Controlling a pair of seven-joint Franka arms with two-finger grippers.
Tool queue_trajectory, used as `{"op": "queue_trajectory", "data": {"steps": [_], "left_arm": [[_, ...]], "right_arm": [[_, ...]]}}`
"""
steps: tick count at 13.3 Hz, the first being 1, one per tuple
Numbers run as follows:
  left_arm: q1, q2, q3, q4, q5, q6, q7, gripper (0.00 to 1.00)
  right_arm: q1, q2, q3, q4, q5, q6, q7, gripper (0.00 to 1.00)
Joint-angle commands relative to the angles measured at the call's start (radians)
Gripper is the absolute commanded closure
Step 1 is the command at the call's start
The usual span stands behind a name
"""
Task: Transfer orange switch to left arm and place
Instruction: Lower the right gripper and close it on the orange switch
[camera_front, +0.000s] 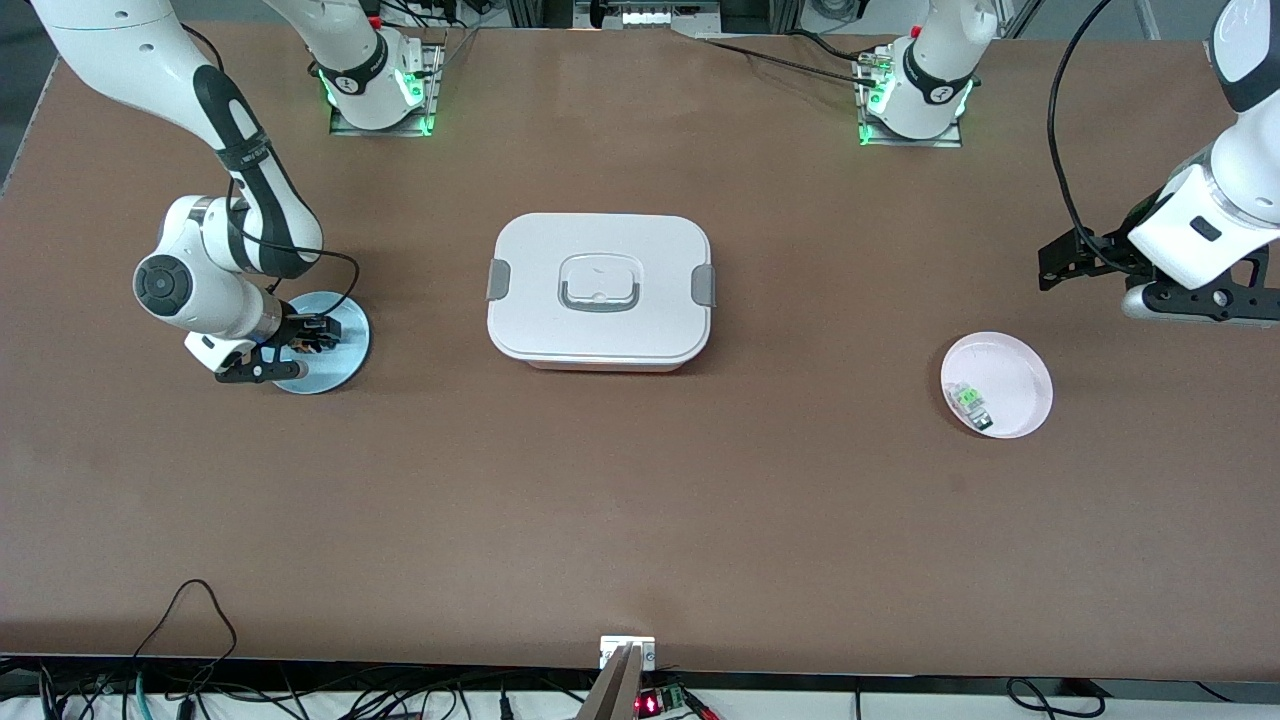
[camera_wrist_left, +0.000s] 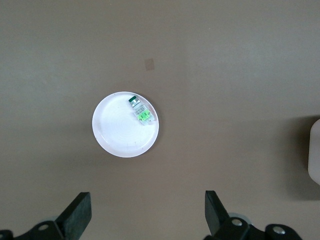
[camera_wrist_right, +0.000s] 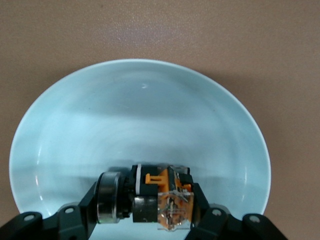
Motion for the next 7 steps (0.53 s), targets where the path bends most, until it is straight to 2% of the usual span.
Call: {"op": "queue_trajectory", "data": {"steps": [1, 3, 5, 7], "left_arm": [[0.000, 0.010, -0.002, 0.026, 0.013, -0.015, 0.004, 0.00], [0.000, 0.010, -0.002, 0.026, 0.013, -0.015, 0.004, 0.00], [0.000, 0.010, -0.002, 0.026, 0.013, -0.015, 0.004, 0.00], [0.000, 0.010, -0.002, 0.026, 0.013, -0.013, 0.004, 0.00]], "right_arm": [[-0.006, -0.002, 0.009, -0.001, 0.004, 0.004, -0.042, 0.49], [-0.006, -0.008, 0.032, 0.001, 0.004, 0.001, -0.044, 0.56], [-0.006, -0.033, 0.052, 0.013, 0.004, -0.037, -0.050, 0.57], [-0.006, -0.057, 0.063, 0.074, 0.006, -0.145, -0.049, 0.57]]}}
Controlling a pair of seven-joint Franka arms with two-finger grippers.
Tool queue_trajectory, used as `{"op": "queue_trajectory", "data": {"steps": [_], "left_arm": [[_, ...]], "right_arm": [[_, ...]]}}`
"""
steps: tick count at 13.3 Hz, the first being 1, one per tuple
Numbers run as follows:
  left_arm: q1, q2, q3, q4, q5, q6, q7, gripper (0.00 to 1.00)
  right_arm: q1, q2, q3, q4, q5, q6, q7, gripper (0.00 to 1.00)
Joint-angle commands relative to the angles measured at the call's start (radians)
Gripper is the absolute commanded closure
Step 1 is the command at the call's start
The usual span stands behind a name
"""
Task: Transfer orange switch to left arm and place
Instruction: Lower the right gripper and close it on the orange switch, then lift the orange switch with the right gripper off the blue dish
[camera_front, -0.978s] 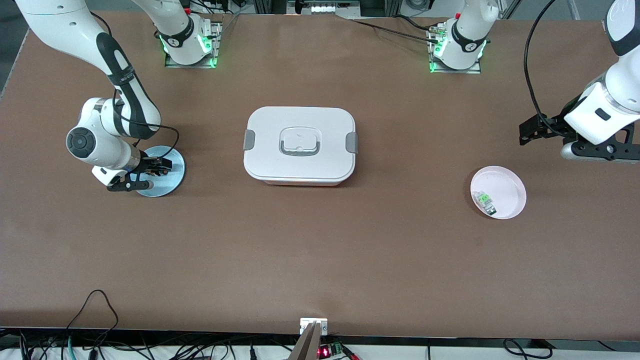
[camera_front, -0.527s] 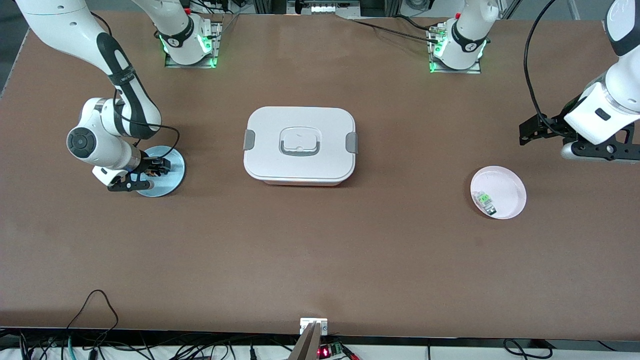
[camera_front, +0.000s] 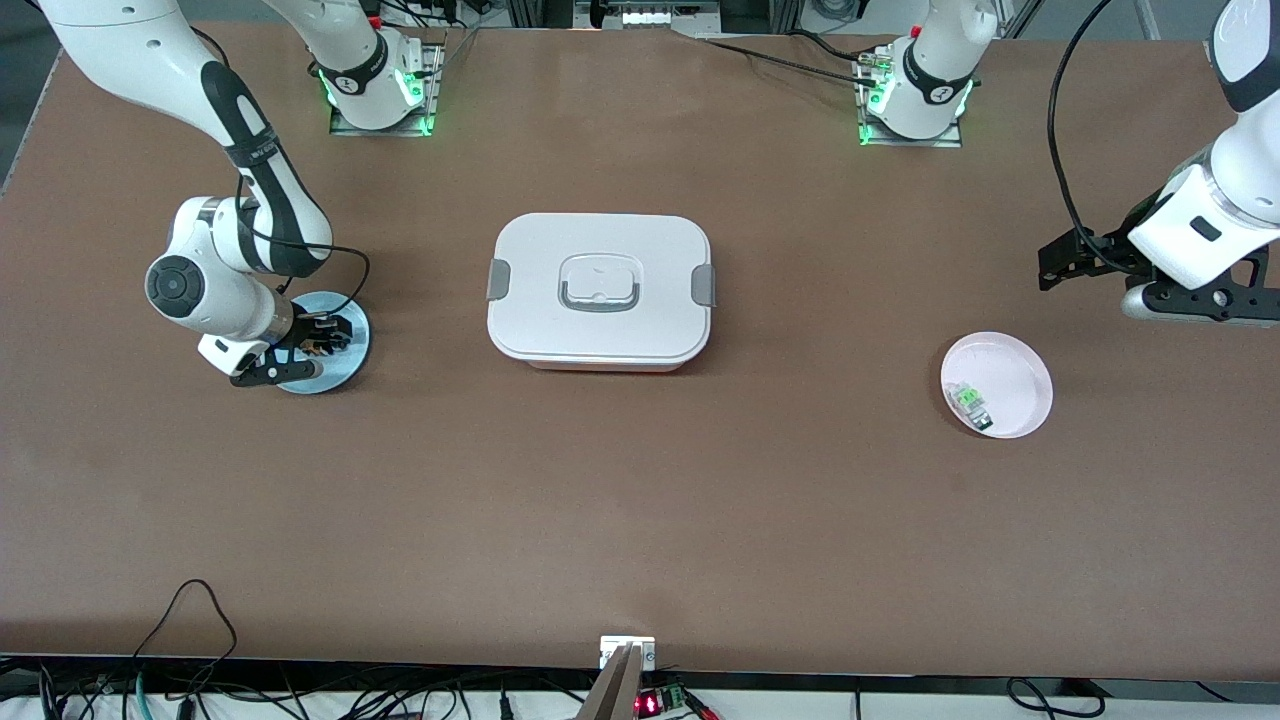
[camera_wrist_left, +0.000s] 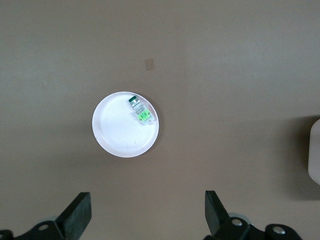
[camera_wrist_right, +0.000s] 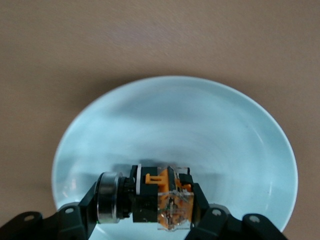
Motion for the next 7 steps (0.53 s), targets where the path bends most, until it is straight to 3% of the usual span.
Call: {"op": "queue_trajectory", "data": {"steps": [1, 4, 7], "left_arm": [[-0.001, 0.010, -0.002, 0.026, 0.013, -0.015, 0.004, 0.00], [-0.001, 0.010, -0.002, 0.026, 0.013, -0.015, 0.004, 0.00], [-0.001, 0.010, -0.002, 0.026, 0.013, -0.015, 0.004, 0.00]], "right_arm": [[-0.006, -0.045, 0.014, 0.082, 0.012, -0.159, -0.018, 0.57], [-0.006, -0.103, 0.017, 0.175, 0.029, -0.334, -0.030, 0.57], [-0.006, -0.155, 0.060, 0.324, 0.032, -0.521, -0.055, 0.58]]}}
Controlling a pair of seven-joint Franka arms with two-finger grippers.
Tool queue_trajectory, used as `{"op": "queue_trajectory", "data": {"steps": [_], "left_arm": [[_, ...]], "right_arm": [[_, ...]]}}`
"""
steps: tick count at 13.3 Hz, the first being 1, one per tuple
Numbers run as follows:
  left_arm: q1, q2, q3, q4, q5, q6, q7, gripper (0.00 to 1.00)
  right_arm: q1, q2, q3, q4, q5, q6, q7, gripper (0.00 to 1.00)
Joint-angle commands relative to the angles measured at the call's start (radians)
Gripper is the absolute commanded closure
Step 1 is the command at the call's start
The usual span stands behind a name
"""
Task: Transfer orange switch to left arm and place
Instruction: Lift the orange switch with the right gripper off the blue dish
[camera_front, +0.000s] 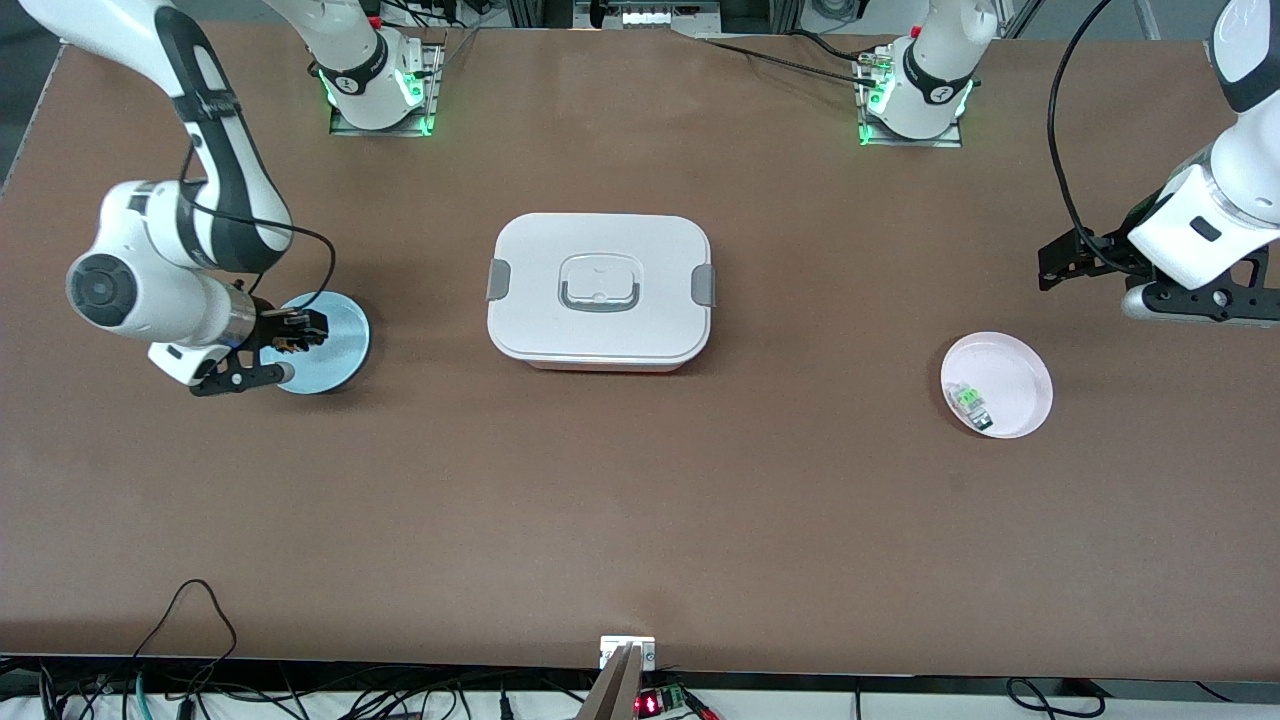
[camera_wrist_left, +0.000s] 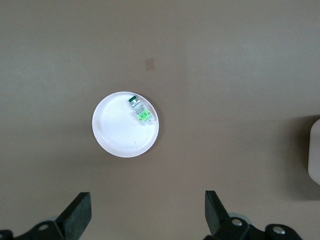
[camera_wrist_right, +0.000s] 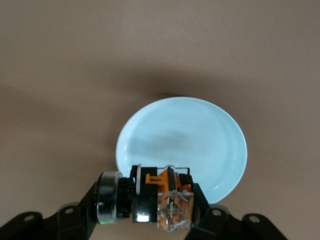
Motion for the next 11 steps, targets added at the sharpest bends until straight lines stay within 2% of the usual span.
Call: {"op": "queue_trajectory", "data": {"steps": [1, 3, 7, 8, 11], "left_arm": [[0.000, 0.010, -0.002, 0.026, 0.013, -0.015, 0.004, 0.00], [0.000, 0.010, -0.002, 0.026, 0.013, -0.015, 0.004, 0.00], [0.000, 0.010, -0.002, 0.026, 0.013, -0.015, 0.004, 0.00], [0.000, 0.010, -0.002, 0.026, 0.013, -0.015, 0.004, 0.00], [0.000, 0.010, -0.002, 0.026, 0.013, -0.015, 0.004, 0.00]], "right_arm": [[-0.006, -0.057, 0.043, 0.126, 0.037, -0.149, -0.067, 0.58], [-0.006, -0.074, 0.046, 0.221, 0.114, -0.169, -0.180, 0.59], [-0.006, -0.088, 0.066, 0.339, 0.174, -0.191, -0.384, 0.59], [-0.006, -0.088, 0.066, 0.373, 0.224, -0.192, -0.451, 0.59], [-0.005, -0.077, 0.066, 0.378, 0.402, -0.172, -0.554, 0.59]]}}
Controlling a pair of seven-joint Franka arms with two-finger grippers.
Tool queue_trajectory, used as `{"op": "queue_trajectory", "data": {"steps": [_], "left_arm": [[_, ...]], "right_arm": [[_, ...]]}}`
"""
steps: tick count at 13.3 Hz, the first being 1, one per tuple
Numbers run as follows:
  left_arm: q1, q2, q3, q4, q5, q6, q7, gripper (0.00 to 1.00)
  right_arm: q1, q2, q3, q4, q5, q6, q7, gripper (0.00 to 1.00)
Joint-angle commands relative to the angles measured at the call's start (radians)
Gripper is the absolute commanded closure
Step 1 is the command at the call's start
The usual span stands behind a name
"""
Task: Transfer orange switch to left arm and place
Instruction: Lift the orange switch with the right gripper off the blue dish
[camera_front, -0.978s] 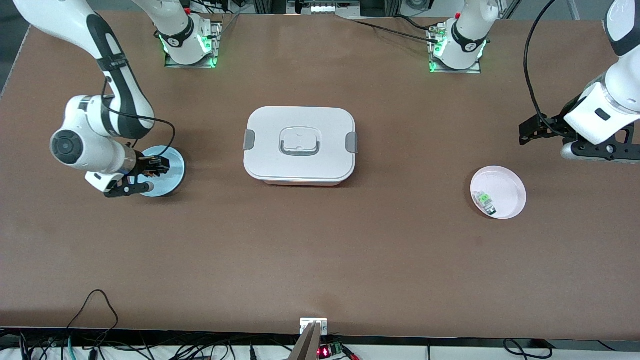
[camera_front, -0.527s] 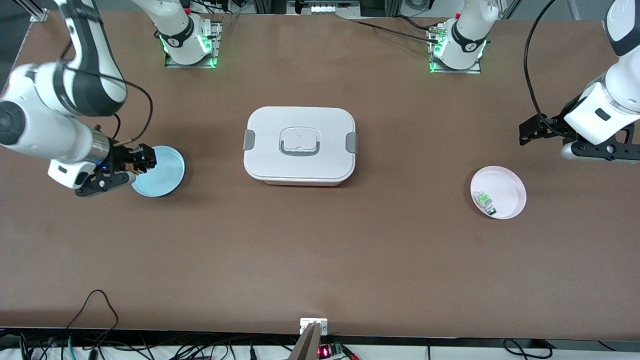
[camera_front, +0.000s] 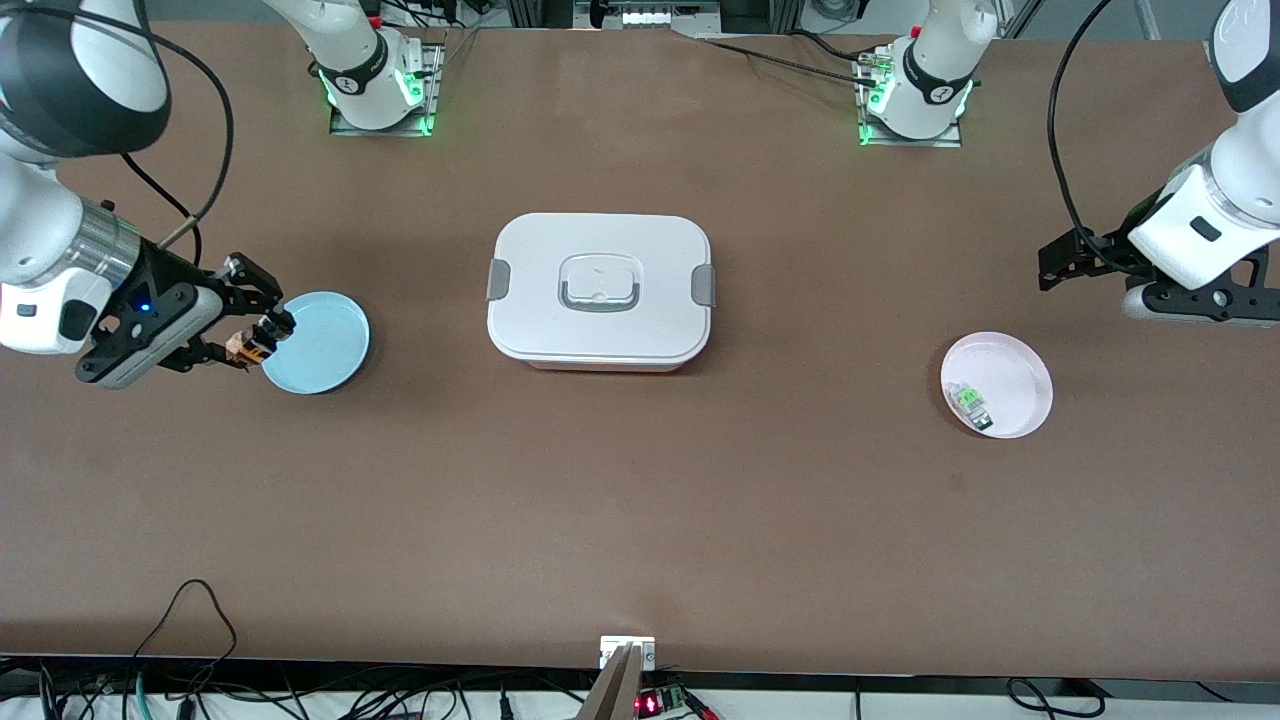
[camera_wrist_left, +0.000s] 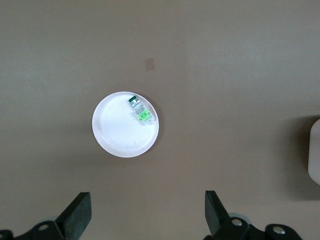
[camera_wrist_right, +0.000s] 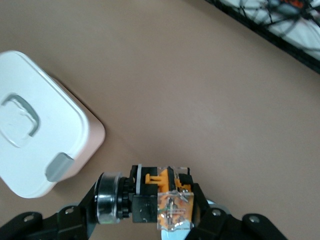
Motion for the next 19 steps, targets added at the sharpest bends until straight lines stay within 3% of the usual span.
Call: {"op": "queue_trajectory", "data": {"steps": [1, 3, 15, 19], "left_arm": [[0.000, 0.009, -0.002, 0.025, 0.013, -0.015, 0.004, 0.00], [0.000, 0.009, -0.002, 0.025, 0.013, -0.015, 0.004, 0.00], [-0.004, 0.008, -0.004, 0.025, -0.018, -0.028, 0.003, 0.00], [-0.011, 0.003, -0.016, 0.027, -0.030, -0.053, 0.001, 0.00]], "right_arm": [[-0.006, 0.019, 0.007, 0.015, 0.129, 0.014, -0.097, 0.59], [-0.006, 0.024, 0.032, 0.009, 0.167, 0.047, -0.197, 0.59], [-0.003, 0.079, 0.066, -0.076, 0.741, 0.019, -0.856, 0.59], [-0.002, 0.119, 0.135, -0.076, 0.867, 0.021, -1.048, 0.59]]}}
